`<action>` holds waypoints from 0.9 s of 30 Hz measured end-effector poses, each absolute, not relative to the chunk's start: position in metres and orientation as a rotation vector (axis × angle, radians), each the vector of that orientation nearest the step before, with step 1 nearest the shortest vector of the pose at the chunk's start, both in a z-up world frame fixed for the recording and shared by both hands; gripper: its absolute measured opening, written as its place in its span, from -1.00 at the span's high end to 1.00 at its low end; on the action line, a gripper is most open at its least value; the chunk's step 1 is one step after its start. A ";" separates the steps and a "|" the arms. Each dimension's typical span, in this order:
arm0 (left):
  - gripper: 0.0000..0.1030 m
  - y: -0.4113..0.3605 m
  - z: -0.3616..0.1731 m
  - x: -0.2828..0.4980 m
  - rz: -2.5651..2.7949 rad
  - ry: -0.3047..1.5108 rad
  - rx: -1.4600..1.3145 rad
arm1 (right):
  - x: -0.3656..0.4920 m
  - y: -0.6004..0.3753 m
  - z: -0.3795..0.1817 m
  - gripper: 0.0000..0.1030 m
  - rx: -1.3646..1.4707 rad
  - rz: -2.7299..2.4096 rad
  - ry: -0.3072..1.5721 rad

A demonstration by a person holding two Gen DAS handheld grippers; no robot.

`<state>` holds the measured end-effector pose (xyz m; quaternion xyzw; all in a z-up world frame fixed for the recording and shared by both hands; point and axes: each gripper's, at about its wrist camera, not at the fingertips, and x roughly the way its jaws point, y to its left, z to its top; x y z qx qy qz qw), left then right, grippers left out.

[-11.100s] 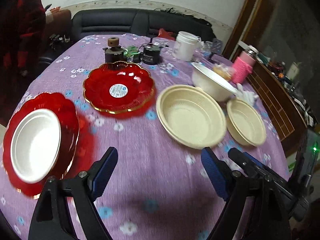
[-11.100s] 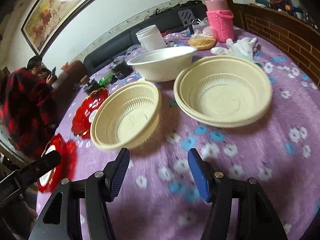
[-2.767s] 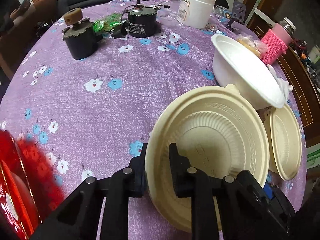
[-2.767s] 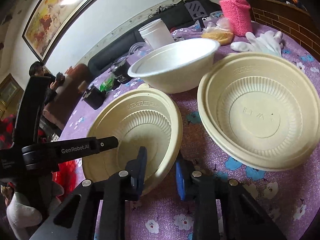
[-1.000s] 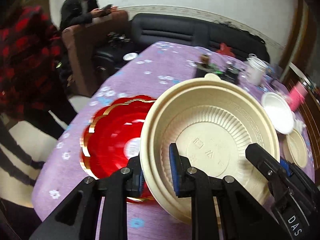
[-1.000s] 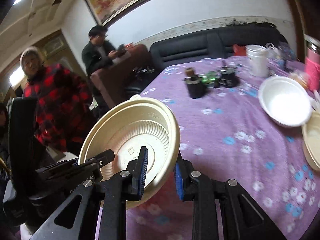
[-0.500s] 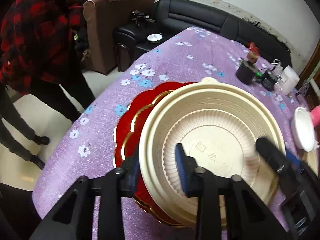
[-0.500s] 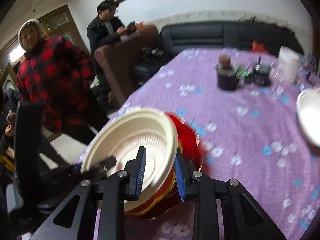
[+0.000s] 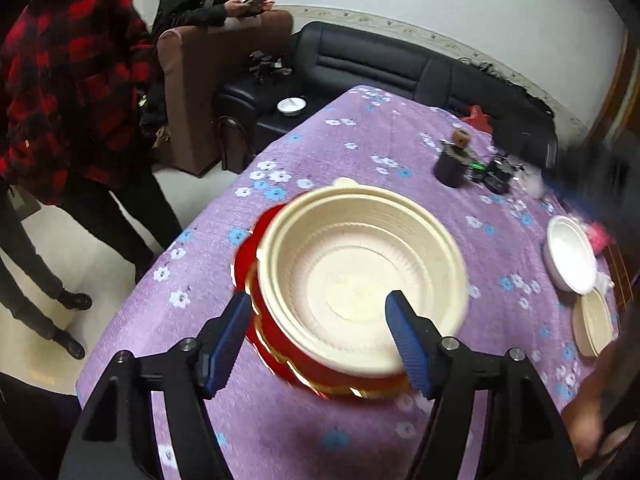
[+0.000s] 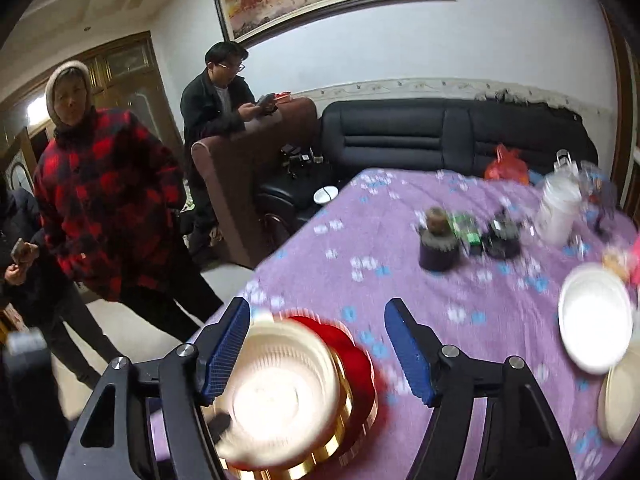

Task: Organize plates and bowls
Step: 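Open the right tool and withdraw from the cream bowl, then move the right tool toward the white bowl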

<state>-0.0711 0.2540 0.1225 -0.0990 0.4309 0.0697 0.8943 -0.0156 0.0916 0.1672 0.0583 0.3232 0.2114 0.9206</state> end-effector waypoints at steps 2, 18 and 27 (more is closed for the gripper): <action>-0.36 0.240 0.128 -0.079 0.118 0.888 -0.188 | -0.032 0.071 0.153 -0.45 0.159 0.435 0.679; -0.42 0.124 0.131 -0.112 -0.042 0.908 -0.029 | -0.095 -0.067 0.110 -0.47 0.311 0.268 0.701; -0.43 0.098 0.126 -0.119 -0.077 0.932 0.006 | -0.106 -0.104 0.091 -0.47 0.353 0.206 0.719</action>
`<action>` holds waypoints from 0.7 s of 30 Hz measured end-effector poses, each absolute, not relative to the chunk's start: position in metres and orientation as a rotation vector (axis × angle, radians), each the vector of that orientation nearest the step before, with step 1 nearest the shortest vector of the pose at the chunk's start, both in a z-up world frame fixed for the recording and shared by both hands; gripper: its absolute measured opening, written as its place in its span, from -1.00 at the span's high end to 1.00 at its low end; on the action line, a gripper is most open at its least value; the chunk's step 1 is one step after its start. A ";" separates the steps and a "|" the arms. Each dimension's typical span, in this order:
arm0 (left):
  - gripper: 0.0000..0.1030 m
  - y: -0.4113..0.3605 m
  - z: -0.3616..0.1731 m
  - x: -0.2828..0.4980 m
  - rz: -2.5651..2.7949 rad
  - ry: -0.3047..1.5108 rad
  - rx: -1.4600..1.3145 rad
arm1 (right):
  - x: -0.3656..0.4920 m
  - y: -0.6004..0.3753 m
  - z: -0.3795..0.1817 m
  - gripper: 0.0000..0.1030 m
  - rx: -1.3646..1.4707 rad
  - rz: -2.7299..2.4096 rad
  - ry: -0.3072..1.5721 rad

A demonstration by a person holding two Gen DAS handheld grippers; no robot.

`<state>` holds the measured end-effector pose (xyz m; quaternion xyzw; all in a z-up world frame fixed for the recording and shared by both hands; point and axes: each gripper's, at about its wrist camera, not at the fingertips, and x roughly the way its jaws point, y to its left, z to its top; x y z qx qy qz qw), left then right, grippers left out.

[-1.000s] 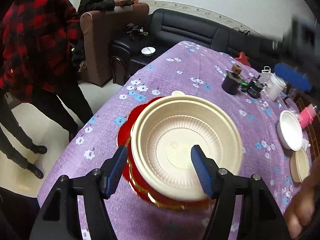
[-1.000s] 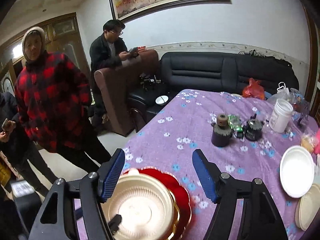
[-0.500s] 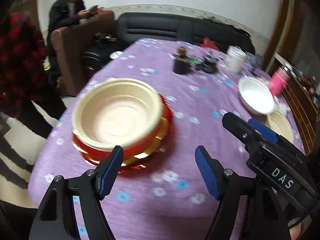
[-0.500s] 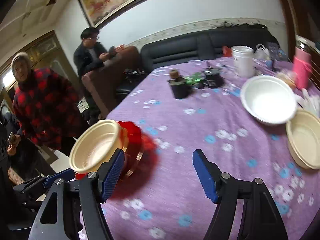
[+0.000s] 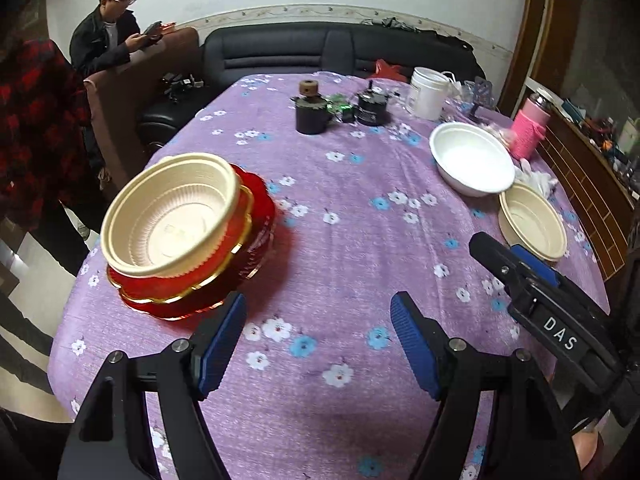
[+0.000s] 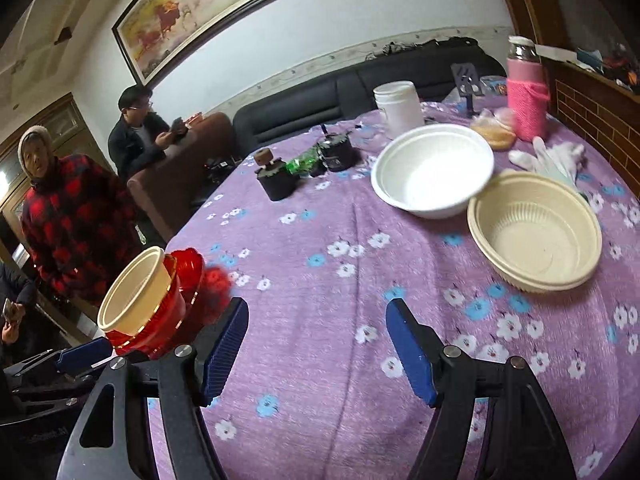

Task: Organize plates and bowls
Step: 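Move the right tool toward the white bowl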

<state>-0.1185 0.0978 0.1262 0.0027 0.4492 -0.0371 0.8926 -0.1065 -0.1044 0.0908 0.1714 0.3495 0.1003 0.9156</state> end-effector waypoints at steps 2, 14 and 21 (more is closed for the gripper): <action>-0.43 0.094 0.124 -0.120 -0.082 0.936 0.009 | -0.109 -0.106 0.089 -0.47 0.353 0.202 0.719; -0.46 0.065 0.106 -0.111 -0.135 0.978 0.030 | -0.124 -0.141 0.082 -0.47 0.356 0.097 0.718; -0.46 0.036 0.082 -0.104 -0.217 1.031 0.039 | -0.132 -0.191 0.066 -0.47 0.417 -0.015 0.741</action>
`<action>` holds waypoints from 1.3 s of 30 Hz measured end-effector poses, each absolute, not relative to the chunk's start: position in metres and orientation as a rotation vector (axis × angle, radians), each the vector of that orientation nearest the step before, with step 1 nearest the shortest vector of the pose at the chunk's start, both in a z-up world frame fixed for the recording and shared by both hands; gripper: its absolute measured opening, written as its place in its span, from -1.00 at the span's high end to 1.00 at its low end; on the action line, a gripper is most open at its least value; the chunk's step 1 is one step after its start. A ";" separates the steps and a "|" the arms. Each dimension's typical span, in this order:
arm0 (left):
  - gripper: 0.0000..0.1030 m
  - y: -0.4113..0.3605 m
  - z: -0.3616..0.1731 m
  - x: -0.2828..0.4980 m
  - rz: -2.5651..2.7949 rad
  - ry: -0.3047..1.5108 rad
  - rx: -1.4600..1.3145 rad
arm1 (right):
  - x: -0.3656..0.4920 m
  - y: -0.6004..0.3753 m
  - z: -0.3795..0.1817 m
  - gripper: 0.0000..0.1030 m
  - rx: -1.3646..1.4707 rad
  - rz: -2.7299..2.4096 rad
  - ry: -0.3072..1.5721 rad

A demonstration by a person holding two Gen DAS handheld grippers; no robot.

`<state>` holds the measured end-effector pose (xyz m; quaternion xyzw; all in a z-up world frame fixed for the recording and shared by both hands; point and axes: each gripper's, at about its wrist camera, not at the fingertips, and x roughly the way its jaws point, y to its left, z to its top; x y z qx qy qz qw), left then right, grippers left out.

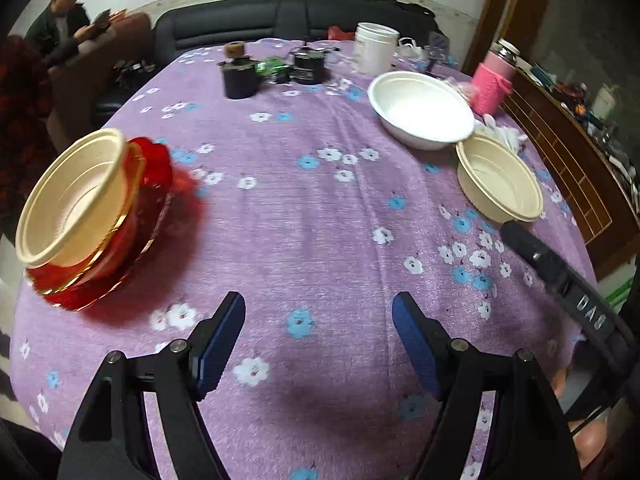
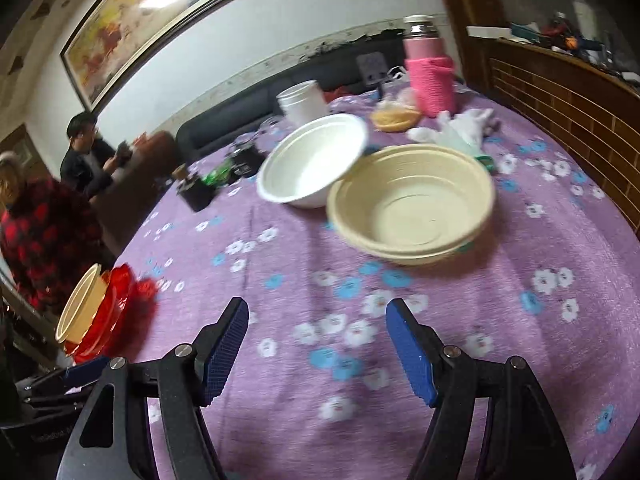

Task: Organize plates and bowls
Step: 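Move the right tool toward the white bowl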

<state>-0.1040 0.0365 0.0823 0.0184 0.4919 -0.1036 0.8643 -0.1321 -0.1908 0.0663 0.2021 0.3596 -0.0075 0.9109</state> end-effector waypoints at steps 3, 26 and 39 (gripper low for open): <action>-0.46 0.032 0.074 -0.095 -0.230 1.092 0.024 | -0.125 -0.201 0.062 -0.46 0.453 -0.027 0.777; -0.65 -0.001 0.089 -0.091 -0.044 0.838 0.322 | -0.110 -0.213 0.058 -0.46 0.422 -0.060 0.748; -0.65 -0.002 0.121 0.043 -0.271 1.016 0.091 | -0.011 -0.260 0.113 -0.46 0.334 -0.057 0.771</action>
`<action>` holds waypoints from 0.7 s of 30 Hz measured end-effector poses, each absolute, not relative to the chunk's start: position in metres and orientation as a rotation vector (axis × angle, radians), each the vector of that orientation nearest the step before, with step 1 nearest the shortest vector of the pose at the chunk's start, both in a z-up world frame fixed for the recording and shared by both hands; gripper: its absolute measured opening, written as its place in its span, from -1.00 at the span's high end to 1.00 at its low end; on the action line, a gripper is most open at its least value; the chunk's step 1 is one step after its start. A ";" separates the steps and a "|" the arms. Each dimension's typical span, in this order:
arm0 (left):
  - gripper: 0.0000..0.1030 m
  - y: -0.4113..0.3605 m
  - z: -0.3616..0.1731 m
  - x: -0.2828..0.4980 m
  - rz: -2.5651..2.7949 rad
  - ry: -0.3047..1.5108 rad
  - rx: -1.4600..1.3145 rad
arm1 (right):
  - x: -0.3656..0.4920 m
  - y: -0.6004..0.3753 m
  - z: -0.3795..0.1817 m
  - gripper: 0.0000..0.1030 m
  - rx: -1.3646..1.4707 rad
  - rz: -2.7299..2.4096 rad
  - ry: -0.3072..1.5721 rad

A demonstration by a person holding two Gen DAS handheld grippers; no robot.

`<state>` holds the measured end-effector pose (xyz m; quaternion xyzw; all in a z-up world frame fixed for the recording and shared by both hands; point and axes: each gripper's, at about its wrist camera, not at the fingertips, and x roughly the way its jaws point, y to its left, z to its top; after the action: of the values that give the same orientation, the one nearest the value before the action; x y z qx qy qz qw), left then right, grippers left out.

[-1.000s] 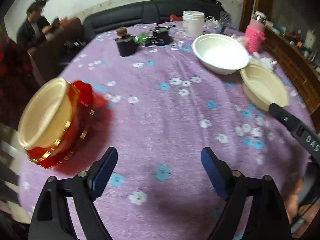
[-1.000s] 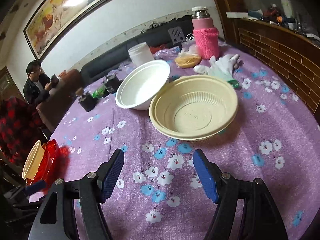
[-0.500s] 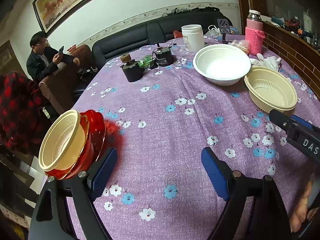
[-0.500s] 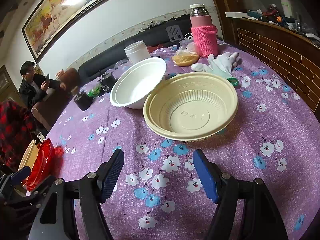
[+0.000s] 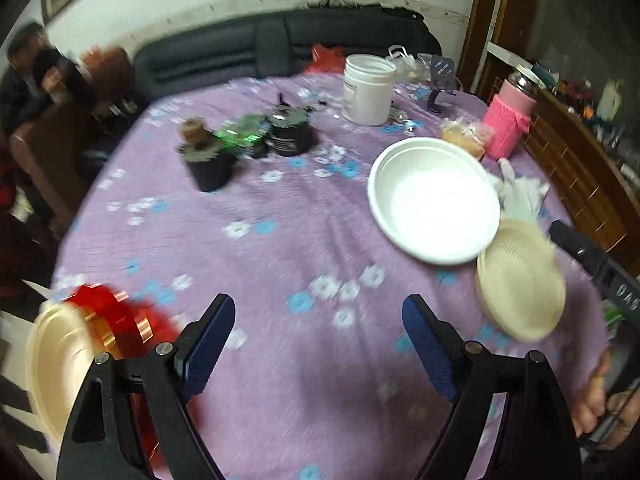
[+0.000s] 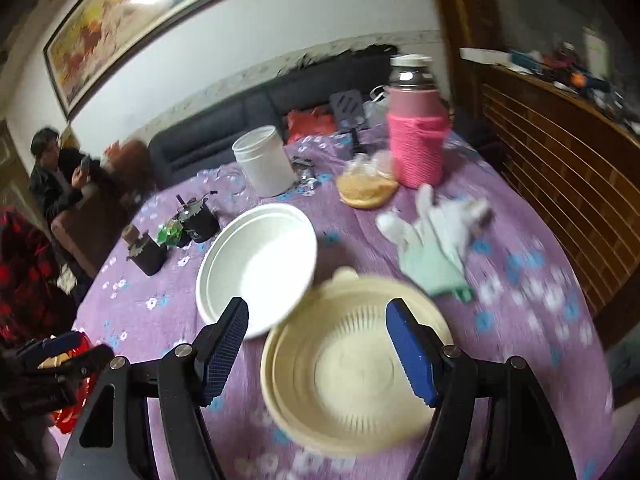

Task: Organize plates and bowls
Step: 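Move the right tool toward the white bowl, then grasp the rim of the white bowl with the right tool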

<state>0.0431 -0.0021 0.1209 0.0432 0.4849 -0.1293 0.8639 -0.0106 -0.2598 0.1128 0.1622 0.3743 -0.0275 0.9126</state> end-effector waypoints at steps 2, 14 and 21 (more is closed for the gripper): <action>-0.65 -0.007 0.107 0.071 -0.309 1.068 0.047 | 0.015 -0.265 0.108 -0.46 0.334 -0.032 0.820; -0.20 -0.043 0.046 0.141 -0.400 1.213 -0.162 | 0.102 -0.269 0.061 -0.07 0.302 -0.023 0.995; 0.49 -0.068 0.035 0.157 -0.443 1.255 -0.138 | 0.112 -0.251 0.049 0.65 0.258 -0.001 1.035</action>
<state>0.1571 -0.0681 0.0346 -0.0638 0.5819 -0.2054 0.7843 0.1124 -0.2507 0.0495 0.1228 0.4932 -0.0003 0.8612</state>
